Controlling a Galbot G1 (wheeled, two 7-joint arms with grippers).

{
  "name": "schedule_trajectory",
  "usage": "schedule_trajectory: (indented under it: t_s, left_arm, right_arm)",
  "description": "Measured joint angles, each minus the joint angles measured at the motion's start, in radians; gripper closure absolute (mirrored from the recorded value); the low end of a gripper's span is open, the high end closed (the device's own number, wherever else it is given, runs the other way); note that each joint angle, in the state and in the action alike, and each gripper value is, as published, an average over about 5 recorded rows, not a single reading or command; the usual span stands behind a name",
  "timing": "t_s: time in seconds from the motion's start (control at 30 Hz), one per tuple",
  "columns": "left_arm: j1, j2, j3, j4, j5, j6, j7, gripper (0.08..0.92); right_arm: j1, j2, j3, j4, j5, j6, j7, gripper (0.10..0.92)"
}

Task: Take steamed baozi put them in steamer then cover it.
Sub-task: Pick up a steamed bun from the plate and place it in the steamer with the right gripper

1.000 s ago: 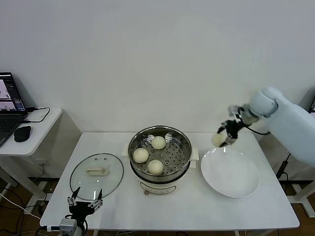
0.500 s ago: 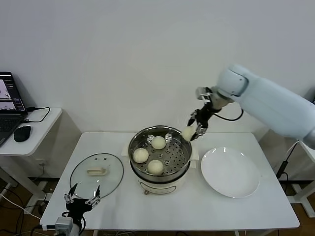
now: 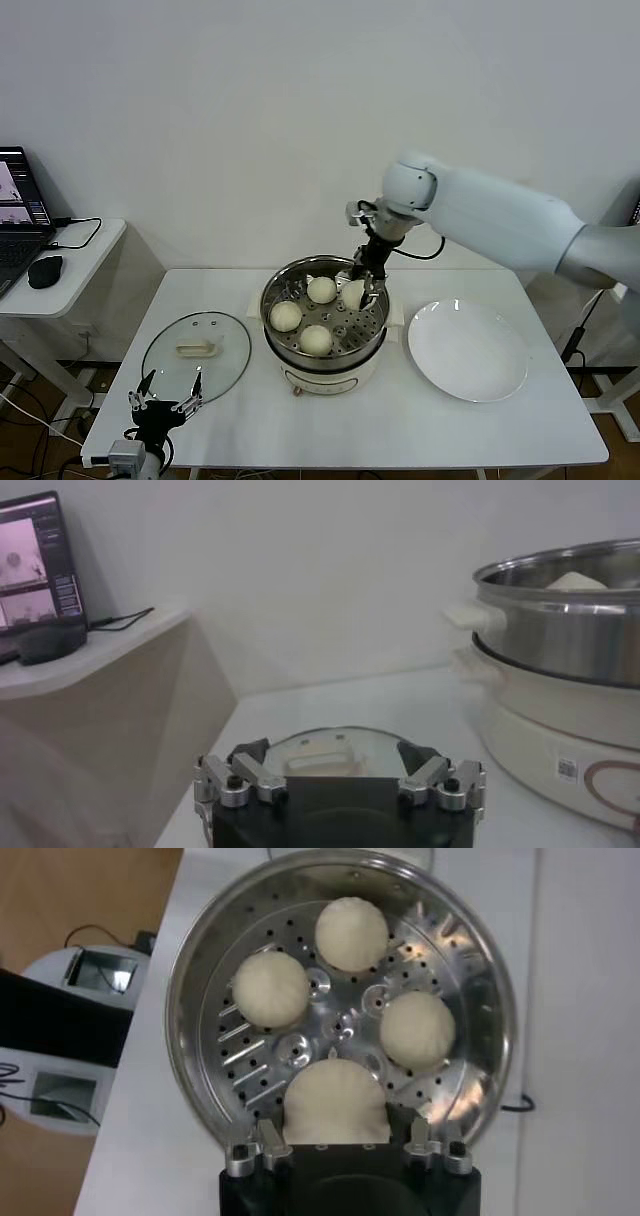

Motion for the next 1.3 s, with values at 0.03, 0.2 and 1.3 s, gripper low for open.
schedule_trajectory:
  t_s: [0.03, 0.2, 1.3]
  left_arm:
    - [-0.002, 0.000, 0.000, 0.000, -0.001, 0.000, 0.000, 0.177]
    - [-0.007, 0.000, 0.003, 0.005, -0.004, 0.000, 0.000, 0.177]
    - [-0.014, -0.005, 0.007, 0.014, -0.004, -0.006, -0.002, 0.177]
  right_arm:
    - [-0.002, 0.009, -0.004, -0.007, -0.004, -0.001, 0.003, 0.388]
    - [-0.015, 0.047, -0.019, -0.040, -0.026, -0.006, 0.020, 0.389]
    - [-0.113, 0.064, 0.019, -0.063, -0.114, -0.055, 0.099, 0.276]
